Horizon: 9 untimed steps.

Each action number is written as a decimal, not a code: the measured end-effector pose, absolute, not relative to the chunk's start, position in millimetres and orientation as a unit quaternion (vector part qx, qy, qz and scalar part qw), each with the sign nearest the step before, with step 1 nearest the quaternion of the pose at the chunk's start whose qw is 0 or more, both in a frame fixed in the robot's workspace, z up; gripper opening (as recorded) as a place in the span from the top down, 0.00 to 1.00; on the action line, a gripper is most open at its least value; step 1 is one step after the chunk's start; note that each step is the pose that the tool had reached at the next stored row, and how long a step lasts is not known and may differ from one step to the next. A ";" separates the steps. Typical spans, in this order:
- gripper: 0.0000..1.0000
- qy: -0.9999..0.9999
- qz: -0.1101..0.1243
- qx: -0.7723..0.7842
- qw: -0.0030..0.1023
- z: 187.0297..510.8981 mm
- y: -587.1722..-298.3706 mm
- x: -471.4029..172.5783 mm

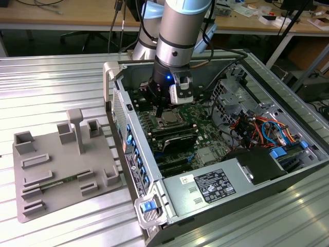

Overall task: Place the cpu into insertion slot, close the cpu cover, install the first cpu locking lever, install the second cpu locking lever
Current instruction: 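Install the first cpu locking lever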

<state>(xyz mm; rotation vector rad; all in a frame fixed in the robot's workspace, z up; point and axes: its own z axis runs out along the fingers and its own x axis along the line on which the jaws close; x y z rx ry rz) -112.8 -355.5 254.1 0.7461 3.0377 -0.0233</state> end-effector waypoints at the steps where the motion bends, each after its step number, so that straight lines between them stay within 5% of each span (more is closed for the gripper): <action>1: 0.89 0.971 -0.007 0.237 0.007 254.1 -355.5 -112.8; 9: 0.89 0.974 -0.007 0.225 0.007 254.1 -355.5 -112.8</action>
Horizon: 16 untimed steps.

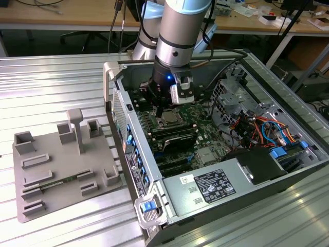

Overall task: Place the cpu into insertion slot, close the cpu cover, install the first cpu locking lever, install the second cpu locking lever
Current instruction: 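Install the first cpu locking lever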

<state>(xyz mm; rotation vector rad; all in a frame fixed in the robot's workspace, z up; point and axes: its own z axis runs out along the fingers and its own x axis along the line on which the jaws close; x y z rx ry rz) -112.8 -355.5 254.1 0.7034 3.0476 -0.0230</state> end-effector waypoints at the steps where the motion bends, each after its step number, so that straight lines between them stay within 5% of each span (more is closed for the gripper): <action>1: 0.89 0.975 -0.007 0.224 0.007 254.1 -355.5 -112.8; 16: 0.89 0.980 -0.007 0.201 0.007 254.2 -355.5 -112.8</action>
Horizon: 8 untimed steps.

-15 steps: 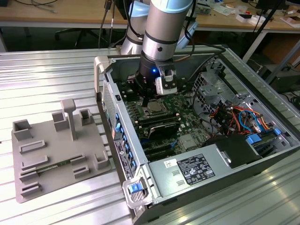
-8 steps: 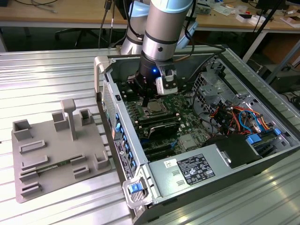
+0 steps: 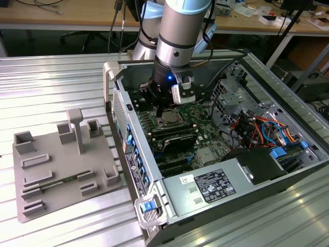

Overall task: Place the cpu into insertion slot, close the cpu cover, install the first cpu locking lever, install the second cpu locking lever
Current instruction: 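Install the first cpu locking lever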

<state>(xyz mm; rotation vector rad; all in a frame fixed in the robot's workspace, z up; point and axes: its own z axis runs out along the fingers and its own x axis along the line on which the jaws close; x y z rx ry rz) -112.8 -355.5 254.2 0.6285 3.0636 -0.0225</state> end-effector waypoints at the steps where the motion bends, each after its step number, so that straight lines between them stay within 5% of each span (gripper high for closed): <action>1: 0.89 0.980 -0.007 0.200 0.007 254.2 -355.5 -112.8; 8: 0.89 0.982 -0.007 0.190 0.007 254.1 -355.5 -112.8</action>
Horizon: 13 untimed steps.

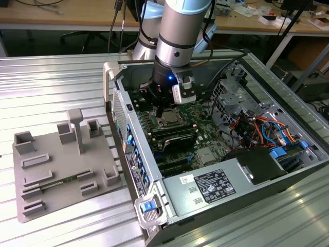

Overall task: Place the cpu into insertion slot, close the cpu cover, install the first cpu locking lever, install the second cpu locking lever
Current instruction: 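Install the first cpu locking lever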

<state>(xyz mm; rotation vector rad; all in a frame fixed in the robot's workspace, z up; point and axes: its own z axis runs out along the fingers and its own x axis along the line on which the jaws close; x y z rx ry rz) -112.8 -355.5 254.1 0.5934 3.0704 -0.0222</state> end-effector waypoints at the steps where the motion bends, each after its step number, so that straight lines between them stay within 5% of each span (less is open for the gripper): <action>1: 0.89 0.982 -0.007 0.188 0.007 254.1 -355.5 -112.8; 13: 0.89 0.985 -0.007 0.172 0.007 254.2 -355.5 -112.8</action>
